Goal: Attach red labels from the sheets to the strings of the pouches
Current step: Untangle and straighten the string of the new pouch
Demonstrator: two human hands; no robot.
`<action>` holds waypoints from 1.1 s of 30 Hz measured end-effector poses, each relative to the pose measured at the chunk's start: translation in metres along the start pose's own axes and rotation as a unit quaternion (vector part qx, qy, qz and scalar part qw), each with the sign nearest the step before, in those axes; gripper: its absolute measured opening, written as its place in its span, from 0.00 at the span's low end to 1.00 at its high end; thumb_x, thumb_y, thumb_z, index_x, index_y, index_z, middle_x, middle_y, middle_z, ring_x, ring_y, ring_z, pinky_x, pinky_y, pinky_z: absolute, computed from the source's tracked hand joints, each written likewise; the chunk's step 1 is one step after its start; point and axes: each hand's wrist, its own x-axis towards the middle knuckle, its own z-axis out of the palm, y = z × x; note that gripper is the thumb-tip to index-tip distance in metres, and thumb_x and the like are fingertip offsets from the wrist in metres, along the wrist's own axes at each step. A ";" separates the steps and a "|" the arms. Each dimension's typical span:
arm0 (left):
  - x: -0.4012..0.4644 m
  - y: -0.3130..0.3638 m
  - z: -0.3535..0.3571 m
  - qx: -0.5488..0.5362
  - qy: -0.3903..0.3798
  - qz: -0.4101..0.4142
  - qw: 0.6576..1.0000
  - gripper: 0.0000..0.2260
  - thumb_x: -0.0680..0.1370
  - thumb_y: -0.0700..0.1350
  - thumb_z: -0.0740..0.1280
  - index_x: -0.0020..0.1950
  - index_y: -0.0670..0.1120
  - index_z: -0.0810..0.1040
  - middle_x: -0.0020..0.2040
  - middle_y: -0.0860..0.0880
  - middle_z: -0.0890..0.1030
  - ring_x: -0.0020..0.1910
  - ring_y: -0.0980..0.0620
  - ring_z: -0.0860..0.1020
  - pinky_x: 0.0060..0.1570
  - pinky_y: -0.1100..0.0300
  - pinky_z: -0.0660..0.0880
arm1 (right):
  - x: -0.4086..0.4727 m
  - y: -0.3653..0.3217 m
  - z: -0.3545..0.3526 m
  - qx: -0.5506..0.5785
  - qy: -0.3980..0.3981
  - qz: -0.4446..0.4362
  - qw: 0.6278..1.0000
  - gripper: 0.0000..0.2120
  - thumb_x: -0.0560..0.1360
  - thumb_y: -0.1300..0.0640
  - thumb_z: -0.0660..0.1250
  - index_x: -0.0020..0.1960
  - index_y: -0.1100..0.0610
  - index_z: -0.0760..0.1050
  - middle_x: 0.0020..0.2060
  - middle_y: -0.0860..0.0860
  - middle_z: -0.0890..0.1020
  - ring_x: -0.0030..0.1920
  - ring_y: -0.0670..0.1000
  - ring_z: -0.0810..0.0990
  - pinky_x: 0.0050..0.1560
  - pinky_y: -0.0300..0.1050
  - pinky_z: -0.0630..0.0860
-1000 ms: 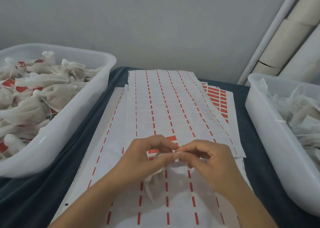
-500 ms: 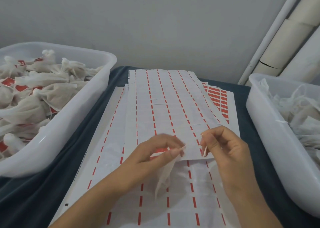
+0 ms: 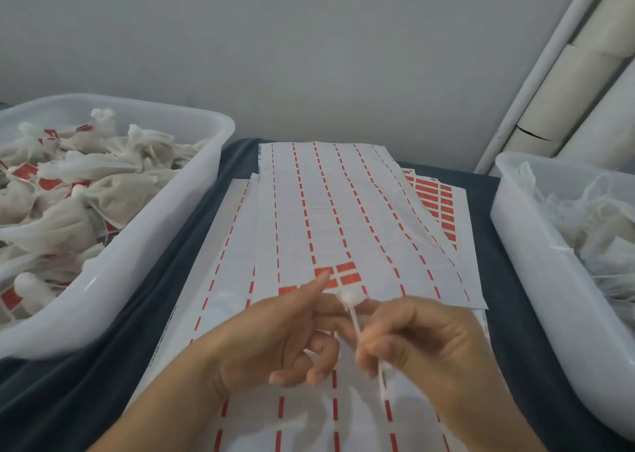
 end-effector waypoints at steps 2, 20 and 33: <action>-0.002 -0.001 -0.002 -0.018 0.004 0.006 1.000 0.24 0.75 0.60 0.63 0.62 0.43 0.77 0.51 0.43 0.80 0.29 0.54 0.76 0.16 0.71 0.65 | -0.001 -0.001 0.002 0.006 -0.048 0.037 0.998 0.02 0.70 0.53 0.71 0.42 0.50 0.82 0.35 0.42 0.84 0.37 0.42 0.82 0.43 0.34 0.77; -0.007 0.004 0.012 0.022 -0.024 -0.037 0.999 0.13 0.79 0.51 0.60 0.39 0.46 0.75 0.30 0.51 0.71 0.25 0.58 0.71 0.20 0.69 0.65 | 0.001 -0.012 -0.046 -0.157 -0.069 0.256 0.951 0.01 0.63 0.49 0.70 0.34 0.44 0.81 0.32 0.45 0.82 0.34 0.44 0.80 0.41 0.34 0.77; -0.006 0.000 0.021 0.280 0.029 -0.088 0.955 0.13 0.77 0.51 0.59 0.33 0.48 0.69 0.29 0.53 0.68 0.28 0.56 0.66 0.29 0.67 0.67 | 0.004 0.032 -0.004 -0.236 -0.016 0.072 0.969 0.04 0.74 0.54 0.64 0.42 0.45 0.73 0.39 0.40 0.79 0.45 0.44 0.79 0.44 0.31 0.75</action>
